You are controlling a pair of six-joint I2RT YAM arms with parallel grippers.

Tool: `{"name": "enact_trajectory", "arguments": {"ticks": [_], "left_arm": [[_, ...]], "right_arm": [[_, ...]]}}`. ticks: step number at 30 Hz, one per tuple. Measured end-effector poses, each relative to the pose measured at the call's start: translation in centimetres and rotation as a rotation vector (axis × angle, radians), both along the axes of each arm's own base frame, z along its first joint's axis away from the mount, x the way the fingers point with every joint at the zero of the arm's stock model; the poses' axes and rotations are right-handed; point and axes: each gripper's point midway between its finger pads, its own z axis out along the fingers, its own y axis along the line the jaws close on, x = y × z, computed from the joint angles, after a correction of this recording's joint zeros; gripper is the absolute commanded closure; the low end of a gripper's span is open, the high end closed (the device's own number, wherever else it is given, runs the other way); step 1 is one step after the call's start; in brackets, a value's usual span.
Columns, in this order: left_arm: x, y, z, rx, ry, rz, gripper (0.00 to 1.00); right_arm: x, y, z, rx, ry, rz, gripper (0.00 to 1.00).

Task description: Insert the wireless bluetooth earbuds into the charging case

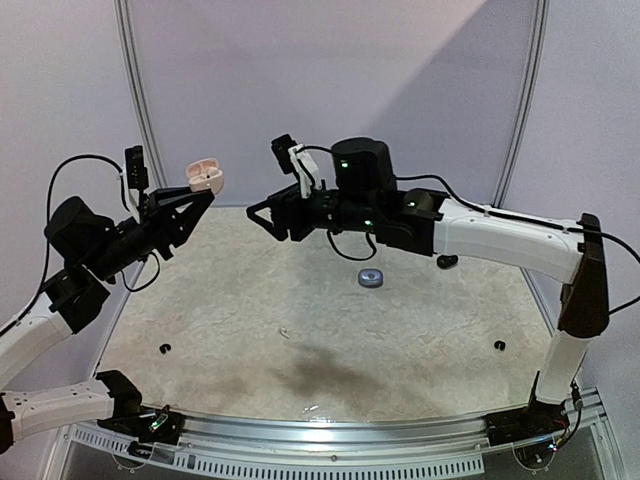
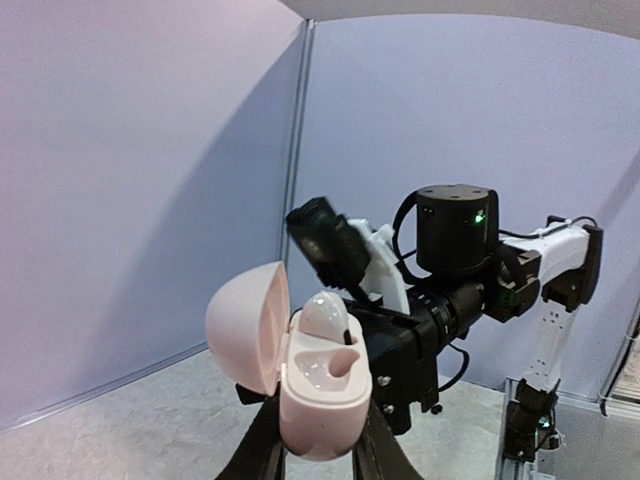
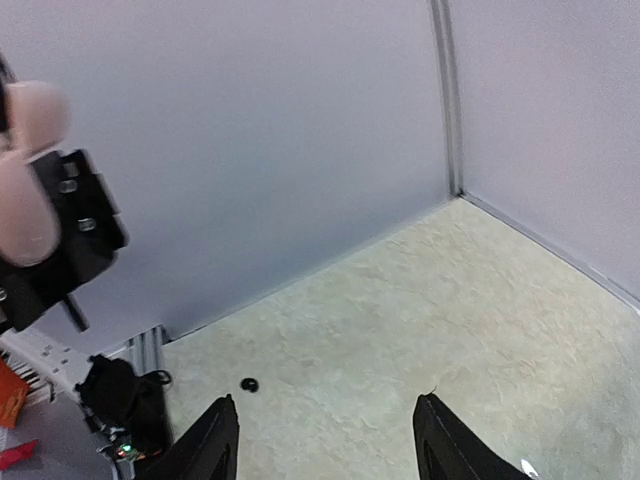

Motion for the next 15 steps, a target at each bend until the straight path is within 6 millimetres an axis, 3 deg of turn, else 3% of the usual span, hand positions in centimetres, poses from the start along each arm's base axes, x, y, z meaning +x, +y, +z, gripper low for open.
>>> {"name": "enact_trajectory", "arguments": {"ticks": [3, 7, 11, 15], "left_arm": [[1.3, 0.9, -1.3, 0.009, 0.041, 0.070, 1.00], [1.6, 1.4, -2.0, 0.020, 0.047, 0.102, 1.00], [1.5, 1.7, -2.2, 0.018, 0.047, 0.113, 1.00], [1.7, 1.7, -2.9, 0.023, 0.060, 0.121, 1.00]], "right_arm": [[2.7, 1.2, -3.9, -0.110, 0.145, -0.122, 0.42], [4.9, 2.6, -12.9, -0.313, 0.337, -0.253, 0.39], [4.1, 2.2, -23.0, -0.545, 0.475, -0.323, 0.36], [1.3, 1.3, -29.4, -0.724, 0.545, -0.328, 0.43]]}}
